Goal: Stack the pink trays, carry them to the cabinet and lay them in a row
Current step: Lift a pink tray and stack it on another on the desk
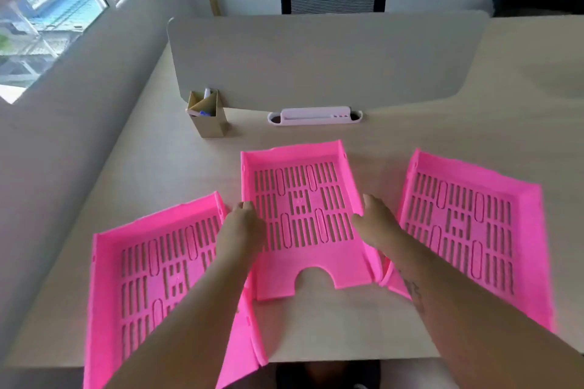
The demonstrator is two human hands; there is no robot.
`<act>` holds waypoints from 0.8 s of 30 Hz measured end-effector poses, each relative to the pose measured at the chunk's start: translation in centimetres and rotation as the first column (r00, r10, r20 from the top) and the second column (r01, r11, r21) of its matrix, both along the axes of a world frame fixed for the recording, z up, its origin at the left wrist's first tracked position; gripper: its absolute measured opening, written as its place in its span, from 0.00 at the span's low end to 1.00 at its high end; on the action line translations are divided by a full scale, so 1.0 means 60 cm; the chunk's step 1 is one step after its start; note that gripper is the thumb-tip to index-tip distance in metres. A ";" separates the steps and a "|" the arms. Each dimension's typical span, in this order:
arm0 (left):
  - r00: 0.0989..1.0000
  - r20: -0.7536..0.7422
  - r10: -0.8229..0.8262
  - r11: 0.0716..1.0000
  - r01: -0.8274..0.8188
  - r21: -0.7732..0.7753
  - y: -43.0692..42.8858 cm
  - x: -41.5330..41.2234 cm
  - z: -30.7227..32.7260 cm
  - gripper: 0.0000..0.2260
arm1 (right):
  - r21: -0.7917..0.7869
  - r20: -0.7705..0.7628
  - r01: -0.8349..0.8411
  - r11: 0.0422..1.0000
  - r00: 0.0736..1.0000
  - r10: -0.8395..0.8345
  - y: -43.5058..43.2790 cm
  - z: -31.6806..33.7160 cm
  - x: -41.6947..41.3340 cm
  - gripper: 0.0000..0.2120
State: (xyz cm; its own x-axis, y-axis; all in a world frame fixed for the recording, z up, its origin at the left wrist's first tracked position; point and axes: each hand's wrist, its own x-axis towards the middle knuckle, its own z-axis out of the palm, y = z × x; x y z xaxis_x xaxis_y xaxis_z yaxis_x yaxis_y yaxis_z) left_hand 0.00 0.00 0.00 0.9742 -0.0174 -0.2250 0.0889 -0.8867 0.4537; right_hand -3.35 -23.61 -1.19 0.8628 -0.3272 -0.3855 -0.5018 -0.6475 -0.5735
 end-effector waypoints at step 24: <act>0.929 0.198 0.312 0.937 -0.267 -0.223 -0.011 0.025 0.101 0.05 | 0.071 0.316 0.046 0.996 0.947 -0.066 -0.047 0.085 0.013 0.18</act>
